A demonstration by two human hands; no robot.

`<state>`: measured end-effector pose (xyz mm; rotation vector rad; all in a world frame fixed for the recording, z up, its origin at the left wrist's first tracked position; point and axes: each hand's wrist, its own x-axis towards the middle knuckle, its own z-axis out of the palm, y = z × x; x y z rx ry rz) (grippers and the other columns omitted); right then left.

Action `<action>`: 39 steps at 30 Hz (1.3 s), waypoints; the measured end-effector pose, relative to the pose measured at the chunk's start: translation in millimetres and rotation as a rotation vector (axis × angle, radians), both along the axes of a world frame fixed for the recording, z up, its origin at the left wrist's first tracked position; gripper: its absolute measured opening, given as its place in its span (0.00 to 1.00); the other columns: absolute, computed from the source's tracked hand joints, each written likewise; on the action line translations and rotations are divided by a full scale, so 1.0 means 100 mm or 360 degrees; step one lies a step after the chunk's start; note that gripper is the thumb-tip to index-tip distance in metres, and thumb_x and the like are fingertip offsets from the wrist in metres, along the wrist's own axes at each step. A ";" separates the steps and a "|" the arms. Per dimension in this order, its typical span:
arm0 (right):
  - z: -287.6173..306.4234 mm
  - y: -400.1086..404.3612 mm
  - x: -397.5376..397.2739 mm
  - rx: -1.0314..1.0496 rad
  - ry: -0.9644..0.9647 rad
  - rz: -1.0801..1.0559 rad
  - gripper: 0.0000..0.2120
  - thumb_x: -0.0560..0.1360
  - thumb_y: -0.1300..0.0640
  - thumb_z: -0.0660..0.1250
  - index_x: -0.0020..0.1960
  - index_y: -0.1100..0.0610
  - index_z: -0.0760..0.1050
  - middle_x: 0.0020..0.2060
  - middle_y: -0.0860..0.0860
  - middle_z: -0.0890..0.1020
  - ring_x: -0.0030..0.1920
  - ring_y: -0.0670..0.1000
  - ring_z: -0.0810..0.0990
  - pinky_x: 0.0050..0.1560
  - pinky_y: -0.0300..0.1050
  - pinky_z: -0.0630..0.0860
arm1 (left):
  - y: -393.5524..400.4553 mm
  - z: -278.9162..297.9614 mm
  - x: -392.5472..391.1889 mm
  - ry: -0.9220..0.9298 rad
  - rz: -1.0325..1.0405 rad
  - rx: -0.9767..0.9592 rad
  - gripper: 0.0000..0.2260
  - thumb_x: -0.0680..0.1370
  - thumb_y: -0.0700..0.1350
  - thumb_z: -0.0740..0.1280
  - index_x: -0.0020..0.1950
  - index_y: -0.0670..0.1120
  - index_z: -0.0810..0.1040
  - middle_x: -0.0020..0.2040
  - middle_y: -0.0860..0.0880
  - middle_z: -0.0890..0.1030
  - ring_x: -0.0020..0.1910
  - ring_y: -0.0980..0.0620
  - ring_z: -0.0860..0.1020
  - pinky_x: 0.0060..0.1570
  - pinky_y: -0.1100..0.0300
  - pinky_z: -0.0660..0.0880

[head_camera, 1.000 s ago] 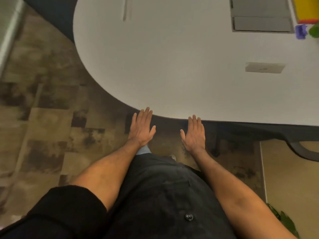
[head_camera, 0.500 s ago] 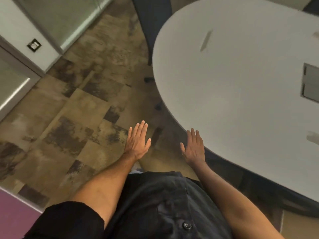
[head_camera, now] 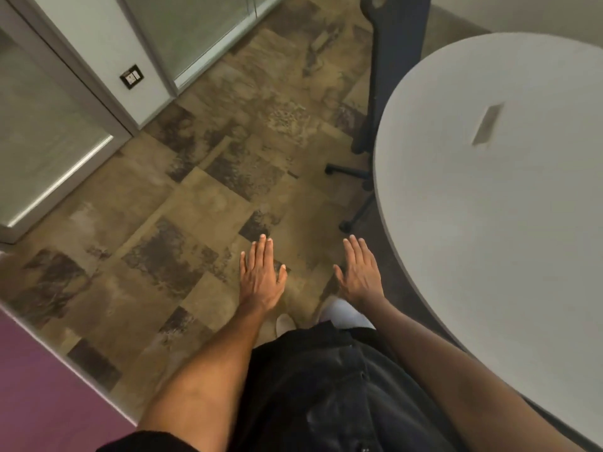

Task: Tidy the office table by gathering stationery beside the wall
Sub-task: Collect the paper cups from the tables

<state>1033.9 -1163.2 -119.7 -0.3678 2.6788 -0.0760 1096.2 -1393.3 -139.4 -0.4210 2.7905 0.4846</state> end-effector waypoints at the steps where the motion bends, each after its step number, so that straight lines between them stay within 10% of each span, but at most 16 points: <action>1: 0.00 -0.10 -0.11 -0.0012 0.0003 0.0000 0.32 0.85 0.41 0.46 0.83 0.57 0.45 0.83 0.53 0.47 0.83 0.54 0.42 0.82 0.53 0.46 | -0.07 -0.01 -0.06 0.0003 0.0021 0.0009 0.33 0.82 0.56 0.58 0.83 0.46 0.50 0.84 0.47 0.50 0.82 0.47 0.52 0.81 0.45 0.47; 13: -0.29 -1.23 -2.05 -0.0074 -0.0075 -0.0001 0.33 0.85 0.42 0.48 0.83 0.57 0.43 0.83 0.52 0.45 0.83 0.54 0.41 0.82 0.52 0.47 | -1.20 -0.20 -1.57 -0.0013 0.0163 -0.0026 0.33 0.81 0.55 0.60 0.83 0.45 0.55 0.83 0.46 0.55 0.82 0.45 0.56 0.80 0.44 0.51; 39: -0.13 -3.09 -7.49 -0.0111 -0.0049 -0.0677 0.34 0.85 0.43 0.52 0.83 0.57 0.45 0.83 0.53 0.47 0.83 0.54 0.43 0.81 0.52 0.48 | -3.56 -0.06 -8.03 0.0087 -0.0442 0.0018 0.32 0.82 0.55 0.59 0.83 0.44 0.54 0.83 0.45 0.55 0.81 0.45 0.56 0.80 0.41 0.50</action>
